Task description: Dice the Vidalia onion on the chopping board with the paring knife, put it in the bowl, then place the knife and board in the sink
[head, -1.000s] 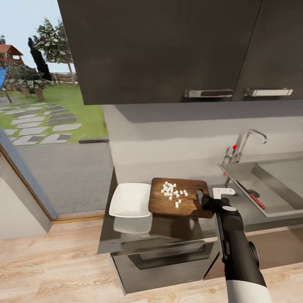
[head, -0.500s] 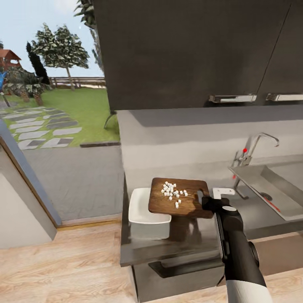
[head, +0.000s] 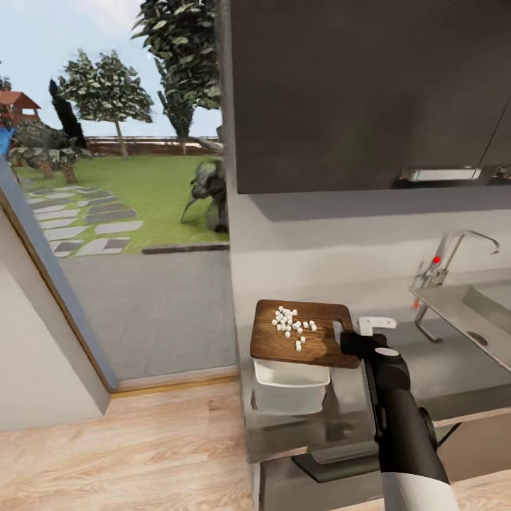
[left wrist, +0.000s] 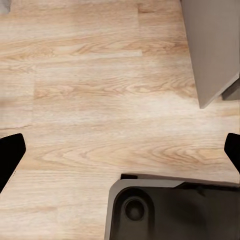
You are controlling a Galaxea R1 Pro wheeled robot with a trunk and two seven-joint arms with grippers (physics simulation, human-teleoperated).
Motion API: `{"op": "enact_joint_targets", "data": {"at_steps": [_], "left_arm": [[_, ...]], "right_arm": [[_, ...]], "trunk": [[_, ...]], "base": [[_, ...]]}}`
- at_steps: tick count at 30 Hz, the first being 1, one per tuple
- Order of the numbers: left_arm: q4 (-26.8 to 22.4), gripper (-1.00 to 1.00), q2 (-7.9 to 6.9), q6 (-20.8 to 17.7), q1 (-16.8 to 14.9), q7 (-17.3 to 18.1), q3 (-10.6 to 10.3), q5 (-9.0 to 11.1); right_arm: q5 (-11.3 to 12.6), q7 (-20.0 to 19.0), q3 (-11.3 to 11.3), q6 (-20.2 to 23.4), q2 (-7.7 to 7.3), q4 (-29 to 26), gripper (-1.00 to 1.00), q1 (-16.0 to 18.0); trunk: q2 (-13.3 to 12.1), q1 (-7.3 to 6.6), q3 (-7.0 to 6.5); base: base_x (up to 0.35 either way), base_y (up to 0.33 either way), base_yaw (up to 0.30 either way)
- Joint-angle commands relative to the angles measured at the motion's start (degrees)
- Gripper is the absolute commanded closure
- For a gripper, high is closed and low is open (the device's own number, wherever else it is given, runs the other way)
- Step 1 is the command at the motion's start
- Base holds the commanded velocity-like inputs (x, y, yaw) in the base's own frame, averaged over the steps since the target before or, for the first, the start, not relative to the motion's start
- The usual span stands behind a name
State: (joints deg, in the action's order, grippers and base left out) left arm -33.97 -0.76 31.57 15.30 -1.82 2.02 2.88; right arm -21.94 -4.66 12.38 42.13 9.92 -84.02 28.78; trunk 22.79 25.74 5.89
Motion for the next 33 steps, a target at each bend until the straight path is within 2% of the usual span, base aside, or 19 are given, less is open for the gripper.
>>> {"op": "enact_joint_targets", "data": {"at_steps": [1,17,27,33], "left_arm": [[0.0,-1.0,-0.03,0.1,0.0,-0.2,-0.2,0.3],[0.0,-1.0,-0.03,0.1,0.0,-0.2,-0.2,0.3],[0.0,-1.0,-0.03,0.1,0.0,-0.1,-0.2,0.3],[0.0,-1.0,-0.03,0.1,0.0,-0.1,-0.2,0.3]], "right_arm": [[-0.4,-0.5,0.1,0.2,0.07,-0.1,1.0,0.1],[-0.5,-0.8,0.3,-0.8,0.07,0.0,1.0,0.1],[-0.6,-0.8,0.5,-7.3,0.07,0.2,1.0,0.1],[-0.6,-0.7,0.5,-8.5,0.07,0.7,1.0,0.1]], "trunk": [[0.1,0.04,0.03],[0.1,0.04,-0.09],[0.1,0.04,-0.09],[0.1,0.04,-0.09]], "base": [[0.0,0.295,0.0],[0.0,0.03,0.0],[0.0,0.0,0.0],[0.0,0.0,0.0]]}}
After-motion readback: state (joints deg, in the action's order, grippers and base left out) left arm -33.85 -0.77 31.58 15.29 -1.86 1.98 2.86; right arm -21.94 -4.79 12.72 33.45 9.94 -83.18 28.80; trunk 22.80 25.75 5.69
